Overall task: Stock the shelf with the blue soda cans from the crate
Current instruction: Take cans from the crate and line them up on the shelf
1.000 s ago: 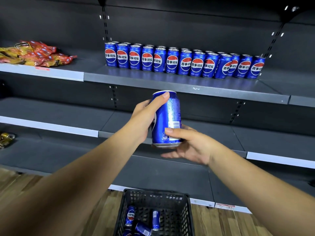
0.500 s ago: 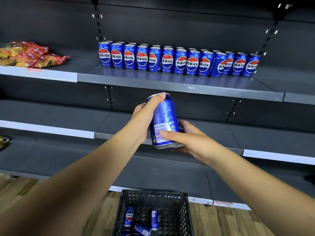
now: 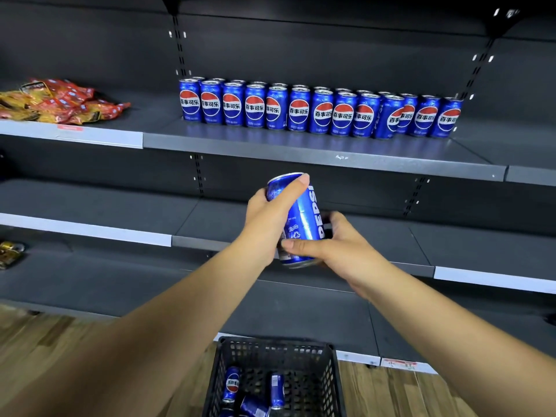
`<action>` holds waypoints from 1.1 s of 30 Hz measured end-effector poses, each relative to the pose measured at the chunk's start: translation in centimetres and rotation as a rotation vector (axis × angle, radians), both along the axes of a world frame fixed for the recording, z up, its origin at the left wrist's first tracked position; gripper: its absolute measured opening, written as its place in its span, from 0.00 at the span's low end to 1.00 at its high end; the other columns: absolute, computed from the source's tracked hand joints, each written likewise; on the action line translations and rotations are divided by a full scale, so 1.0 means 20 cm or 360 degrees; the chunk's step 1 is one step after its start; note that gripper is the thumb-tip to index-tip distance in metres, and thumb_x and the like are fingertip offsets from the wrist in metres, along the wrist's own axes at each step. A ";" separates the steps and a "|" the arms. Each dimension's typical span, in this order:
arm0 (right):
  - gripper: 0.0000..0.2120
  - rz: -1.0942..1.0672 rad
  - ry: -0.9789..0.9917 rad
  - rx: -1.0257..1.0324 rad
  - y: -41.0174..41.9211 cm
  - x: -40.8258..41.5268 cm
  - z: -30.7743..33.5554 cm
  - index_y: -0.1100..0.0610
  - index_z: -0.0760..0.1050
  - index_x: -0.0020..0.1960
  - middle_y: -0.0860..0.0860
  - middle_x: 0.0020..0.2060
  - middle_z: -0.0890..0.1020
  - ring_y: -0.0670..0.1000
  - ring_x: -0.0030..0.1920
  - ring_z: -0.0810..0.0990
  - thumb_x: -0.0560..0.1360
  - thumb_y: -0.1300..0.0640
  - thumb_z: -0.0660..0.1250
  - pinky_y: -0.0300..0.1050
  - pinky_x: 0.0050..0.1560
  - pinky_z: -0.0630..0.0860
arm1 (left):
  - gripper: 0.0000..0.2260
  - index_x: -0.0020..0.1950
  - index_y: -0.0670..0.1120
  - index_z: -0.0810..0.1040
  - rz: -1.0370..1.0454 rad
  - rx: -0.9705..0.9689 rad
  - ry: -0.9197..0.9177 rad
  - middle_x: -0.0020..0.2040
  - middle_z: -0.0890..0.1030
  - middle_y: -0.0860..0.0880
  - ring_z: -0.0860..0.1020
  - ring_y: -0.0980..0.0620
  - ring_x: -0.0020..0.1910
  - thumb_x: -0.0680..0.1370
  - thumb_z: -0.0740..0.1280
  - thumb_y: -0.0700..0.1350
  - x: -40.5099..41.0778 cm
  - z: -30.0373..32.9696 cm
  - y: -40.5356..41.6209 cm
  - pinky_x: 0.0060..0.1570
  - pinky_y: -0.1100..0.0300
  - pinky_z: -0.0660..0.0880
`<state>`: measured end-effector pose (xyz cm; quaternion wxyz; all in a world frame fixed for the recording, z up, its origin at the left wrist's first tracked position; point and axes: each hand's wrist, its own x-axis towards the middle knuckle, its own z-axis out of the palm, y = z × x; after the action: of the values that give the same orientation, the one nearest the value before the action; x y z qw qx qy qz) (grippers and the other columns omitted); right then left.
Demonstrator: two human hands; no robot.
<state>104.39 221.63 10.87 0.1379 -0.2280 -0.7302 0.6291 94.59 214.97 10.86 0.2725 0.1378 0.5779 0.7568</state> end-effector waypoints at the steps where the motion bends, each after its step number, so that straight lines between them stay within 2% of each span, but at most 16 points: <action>1: 0.26 0.0055 -0.0018 -0.0005 -0.01 0.01 0.01 0.55 0.67 0.56 0.46 0.47 0.80 0.48 0.48 0.82 0.65 0.59 0.78 0.42 0.50 0.79 | 0.19 0.54 0.43 0.75 0.0010 0.0015 -0.0042 0.42 0.83 0.46 0.83 0.49 0.36 0.70 0.73 0.53 0.00 0.00 0.00 0.38 0.56 0.80; 3: 0.27 0.0162 -0.0058 -0.0013 -0.01 0.02 0.04 0.51 0.67 0.55 0.44 0.47 0.80 0.46 0.47 0.82 0.63 0.56 0.78 0.40 0.48 0.77 | 0.18 0.53 0.43 0.76 -0.0015 0.0076 -0.0125 0.39 0.83 0.46 0.82 0.50 0.32 0.71 0.72 0.53 0.00 0.01 -0.02 0.33 0.58 0.79; 6: 0.34 0.0215 -0.0063 -0.0147 -0.01 0.04 0.05 0.50 0.66 0.57 0.44 0.46 0.84 0.48 0.47 0.83 0.55 0.47 0.76 0.49 0.55 0.77 | 0.21 0.52 0.44 0.78 -0.0145 0.0224 -0.0199 0.41 0.83 0.45 0.82 0.48 0.35 0.67 0.73 0.56 -0.02 0.01 -0.03 0.35 0.57 0.79; 8: 0.32 0.0168 0.0039 -0.0237 -0.03 0.04 0.04 0.53 0.67 0.59 0.44 0.43 0.84 0.48 0.43 0.83 0.60 0.50 0.77 0.48 0.51 0.79 | 0.26 0.53 0.44 0.78 -0.0197 0.0236 -0.0208 0.43 0.83 0.44 0.82 0.47 0.38 0.62 0.72 0.59 -0.03 0.01 -0.04 0.38 0.55 0.79; 11: 0.23 0.0024 0.0143 -0.0150 -0.06 0.03 0.04 0.55 0.68 0.59 0.46 0.46 0.82 0.45 0.41 0.82 0.69 0.55 0.74 0.36 0.39 0.77 | 0.35 0.60 0.44 0.76 -0.0226 0.0221 -0.0194 0.51 0.83 0.43 0.83 0.45 0.47 0.58 0.76 0.60 -0.03 0.03 -0.04 0.44 0.52 0.80; 13: 0.23 -0.0062 0.0149 0.0020 -0.06 0.02 0.03 0.54 0.66 0.59 0.47 0.48 0.81 0.46 0.43 0.80 0.69 0.55 0.74 0.35 0.39 0.75 | 0.31 0.57 0.46 0.75 -0.0154 0.0201 -0.0071 0.49 0.84 0.46 0.83 0.45 0.48 0.59 0.78 0.56 -0.02 0.06 -0.04 0.47 0.51 0.80; 16: 0.26 -0.0169 0.0155 0.0271 -0.06 0.01 0.00 0.52 0.66 0.59 0.46 0.49 0.80 0.47 0.47 0.80 0.67 0.53 0.76 0.43 0.48 0.78 | 0.22 0.56 0.46 0.73 -0.0067 0.0102 0.0050 0.48 0.83 0.47 0.83 0.48 0.44 0.67 0.75 0.52 0.00 0.09 -0.01 0.42 0.54 0.80; 17: 0.26 -0.0181 0.0167 0.0336 -0.06 0.02 0.00 0.52 0.66 0.58 0.45 0.48 0.79 0.46 0.46 0.80 0.67 0.52 0.76 0.43 0.49 0.78 | 0.21 0.57 0.44 0.73 -0.0045 0.0084 0.0056 0.49 0.83 0.45 0.82 0.47 0.43 0.69 0.74 0.50 0.00 0.09 -0.01 0.41 0.54 0.80; 19: 0.26 -0.0146 0.0179 0.0393 -0.06 0.03 0.00 0.51 0.65 0.59 0.42 0.47 0.79 0.40 0.43 0.79 0.68 0.49 0.75 0.35 0.44 0.77 | 0.20 0.59 0.42 0.74 -0.0018 0.0083 0.0066 0.50 0.83 0.42 0.82 0.45 0.44 0.71 0.74 0.48 -0.02 0.09 -0.02 0.43 0.52 0.80; 21: 0.26 -0.0053 0.0163 0.0247 -0.05 0.04 0.00 0.51 0.66 0.61 0.41 0.47 0.79 0.37 0.39 0.78 0.69 0.48 0.73 0.28 0.38 0.73 | 0.19 0.57 0.41 0.75 -0.0042 0.0123 0.0074 0.47 0.84 0.42 0.82 0.45 0.42 0.70 0.74 0.47 -0.04 0.09 -0.03 0.46 0.50 0.80; 22: 0.27 0.0025 0.0157 0.0089 -0.05 0.04 0.01 0.52 0.66 0.62 0.41 0.47 0.80 0.37 0.39 0.79 0.68 0.47 0.73 0.29 0.39 0.73 | 0.20 0.56 0.40 0.76 -0.0065 0.0169 0.0070 0.44 0.84 0.43 0.83 0.46 0.40 0.68 0.75 0.46 -0.05 0.09 -0.03 0.45 0.51 0.80; 24: 0.32 0.0203 0.0112 -0.0242 -0.03 0.04 0.02 0.53 0.68 0.64 0.45 0.48 0.82 0.43 0.43 0.81 0.64 0.48 0.76 0.38 0.45 0.76 | 0.23 0.56 0.39 0.76 -0.0146 0.0234 0.0034 0.41 0.84 0.44 0.82 0.47 0.37 0.64 0.73 0.47 -0.06 0.10 -0.04 0.40 0.53 0.80; 26: 0.32 0.0262 0.0091 -0.0437 -0.02 0.03 0.01 0.55 0.70 0.62 0.49 0.46 0.84 0.50 0.43 0.82 0.61 0.51 0.76 0.48 0.50 0.77 | 0.29 0.61 0.37 0.74 -0.0217 0.0235 0.0024 0.42 0.83 0.43 0.82 0.46 0.38 0.63 0.73 0.47 -0.06 0.11 -0.03 0.38 0.54 0.79; 29: 0.30 0.0130 0.0131 -0.0408 -0.01 0.01 -0.01 0.55 0.71 0.59 0.52 0.47 0.84 0.52 0.43 0.83 0.60 0.52 0.77 0.47 0.46 0.78 | 0.31 0.62 0.39 0.72 -0.0222 0.0175 0.0090 0.45 0.83 0.44 0.82 0.48 0.39 0.63 0.76 0.49 -0.06 0.11 -0.02 0.40 0.55 0.80; 31: 0.29 0.0015 0.0137 -0.0303 -0.01 0.00 -0.02 0.55 0.70 0.61 0.51 0.51 0.83 0.50 0.45 0.83 0.64 0.53 0.78 0.40 0.42 0.77 | 0.25 0.59 0.43 0.71 -0.0158 0.0088 0.0202 0.46 0.82 0.48 0.82 0.53 0.38 0.68 0.76 0.48 -0.04 0.11 0.00 0.40 0.59 0.80; 33: 0.24 -0.0104 0.0144 -0.0147 -0.02 -0.02 -0.02 0.55 0.69 0.60 0.48 0.51 0.82 0.46 0.44 0.80 0.68 0.55 0.76 0.32 0.37 0.74 | 0.20 0.57 0.47 0.70 -0.0109 0.0031 0.0314 0.48 0.81 0.50 0.81 0.55 0.40 0.71 0.74 0.49 -0.01 0.10 0.03 0.42 0.62 0.79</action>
<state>104.09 221.21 10.46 0.1804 -0.2293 -0.6855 0.6670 94.32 215.54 12.78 0.2386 0.2340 0.5895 0.7354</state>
